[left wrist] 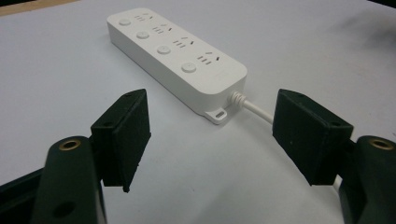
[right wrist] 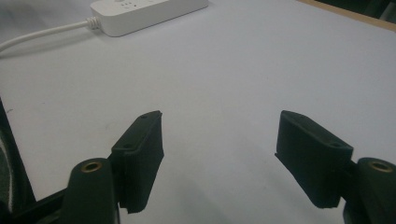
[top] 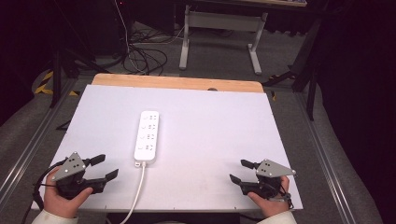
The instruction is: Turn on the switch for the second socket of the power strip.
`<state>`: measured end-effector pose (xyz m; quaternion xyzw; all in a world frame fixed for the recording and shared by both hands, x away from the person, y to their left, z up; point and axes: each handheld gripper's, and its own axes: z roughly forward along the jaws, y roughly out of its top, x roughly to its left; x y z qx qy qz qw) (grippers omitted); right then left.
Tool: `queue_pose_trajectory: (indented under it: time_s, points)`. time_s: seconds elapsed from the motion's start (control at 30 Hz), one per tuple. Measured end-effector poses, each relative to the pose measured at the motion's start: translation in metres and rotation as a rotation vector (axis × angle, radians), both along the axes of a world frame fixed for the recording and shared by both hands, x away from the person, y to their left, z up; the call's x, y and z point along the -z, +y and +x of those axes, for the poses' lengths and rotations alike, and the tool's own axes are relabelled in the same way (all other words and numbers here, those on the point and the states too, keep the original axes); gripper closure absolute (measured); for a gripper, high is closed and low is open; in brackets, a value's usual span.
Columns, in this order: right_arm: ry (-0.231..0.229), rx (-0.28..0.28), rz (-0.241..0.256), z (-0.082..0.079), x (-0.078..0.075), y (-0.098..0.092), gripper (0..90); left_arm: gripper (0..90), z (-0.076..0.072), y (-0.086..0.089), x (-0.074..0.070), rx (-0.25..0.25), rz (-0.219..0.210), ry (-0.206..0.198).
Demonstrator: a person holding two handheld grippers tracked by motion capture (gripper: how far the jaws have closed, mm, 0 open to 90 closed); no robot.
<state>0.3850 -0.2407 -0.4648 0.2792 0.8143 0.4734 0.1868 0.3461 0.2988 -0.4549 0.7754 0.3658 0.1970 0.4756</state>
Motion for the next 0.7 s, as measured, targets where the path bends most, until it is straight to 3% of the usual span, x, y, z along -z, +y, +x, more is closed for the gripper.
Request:
queue_pose_trajectory:
  time_s: [0.1, 0.4, 0.7]
  points:
    - [0.001, -0.004, 0.002, 0.0, 0.0, 0.0, 32.2, 31.2, 0.0, -0.001, -0.002, 0.0, 0.016, 0.004]
    - [0.004, -0.004, -0.001, 0.001, 0.001, 0.001, 32.3, 38.5, 0.006, -0.004, -0.016, 0.017, -0.002, 0.011]
    - [0.008, -0.008, 0.001, 0.001, 0.001, 0.001, 32.4, 42.5, 0.024, -0.015, -0.032, 0.034, -0.006, 0.016]
